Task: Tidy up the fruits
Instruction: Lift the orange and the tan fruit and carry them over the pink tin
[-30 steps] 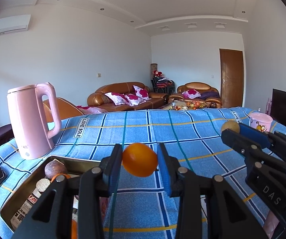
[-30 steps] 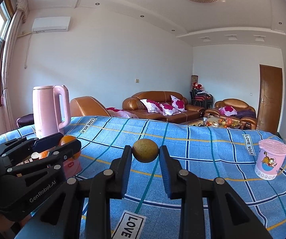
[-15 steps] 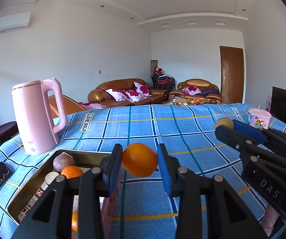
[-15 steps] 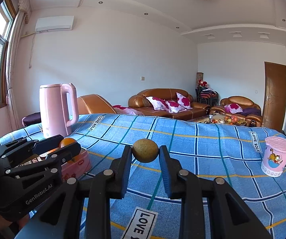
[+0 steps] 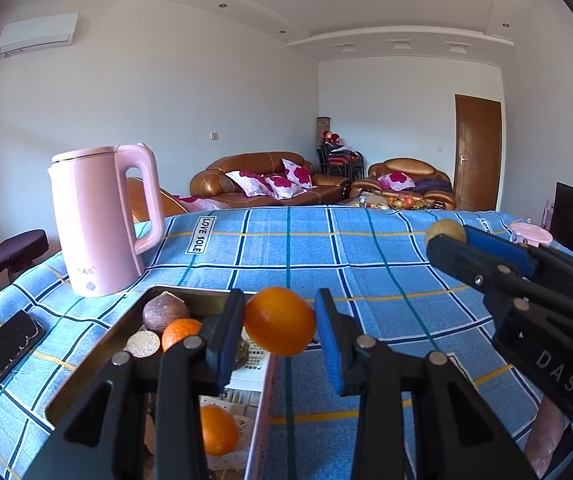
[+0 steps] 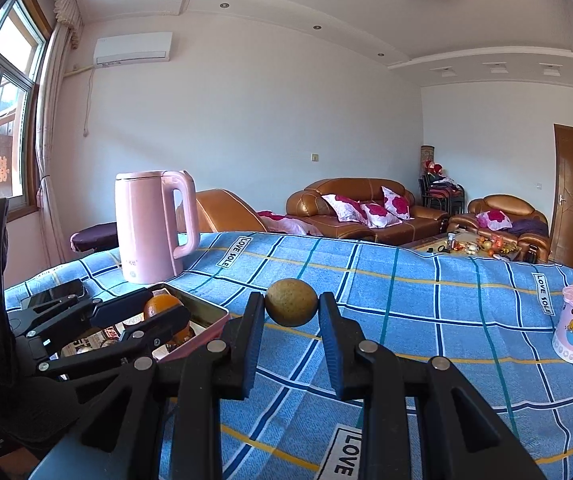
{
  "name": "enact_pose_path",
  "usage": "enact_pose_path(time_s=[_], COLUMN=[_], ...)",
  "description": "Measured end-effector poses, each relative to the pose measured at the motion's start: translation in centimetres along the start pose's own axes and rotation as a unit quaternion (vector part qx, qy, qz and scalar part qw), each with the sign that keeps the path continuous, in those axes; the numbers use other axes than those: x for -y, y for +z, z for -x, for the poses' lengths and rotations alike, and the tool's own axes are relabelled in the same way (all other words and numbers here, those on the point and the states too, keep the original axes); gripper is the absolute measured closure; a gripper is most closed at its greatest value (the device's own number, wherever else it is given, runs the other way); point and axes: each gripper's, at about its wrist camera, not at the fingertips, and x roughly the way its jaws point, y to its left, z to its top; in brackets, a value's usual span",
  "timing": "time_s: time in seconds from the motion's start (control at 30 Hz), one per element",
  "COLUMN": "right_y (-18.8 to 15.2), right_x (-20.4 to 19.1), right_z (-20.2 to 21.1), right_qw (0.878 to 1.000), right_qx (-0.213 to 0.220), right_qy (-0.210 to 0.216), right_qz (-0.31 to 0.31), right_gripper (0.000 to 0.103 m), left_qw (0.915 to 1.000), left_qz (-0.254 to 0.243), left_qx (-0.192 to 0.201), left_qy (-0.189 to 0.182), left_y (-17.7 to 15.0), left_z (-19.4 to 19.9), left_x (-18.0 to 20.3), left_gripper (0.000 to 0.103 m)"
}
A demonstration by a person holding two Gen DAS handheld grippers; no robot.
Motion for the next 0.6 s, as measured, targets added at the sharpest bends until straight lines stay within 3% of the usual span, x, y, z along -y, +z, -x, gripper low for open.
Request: enact_pose_path(time_s=[0.6], right_y=[1.7], right_x=[-3.9], right_z=[-1.0], right_qw=[0.999], right_qx=[0.007], right_qy=[0.039], right_qz=[0.023], right_gripper=[0.073], left_qw=[0.9993], left_qz=[0.013], left_qx=[-0.01], left_qy=[0.034], left_y=[0.2], left_z=[1.2], left_x=[-4.1], left_gripper=[0.065])
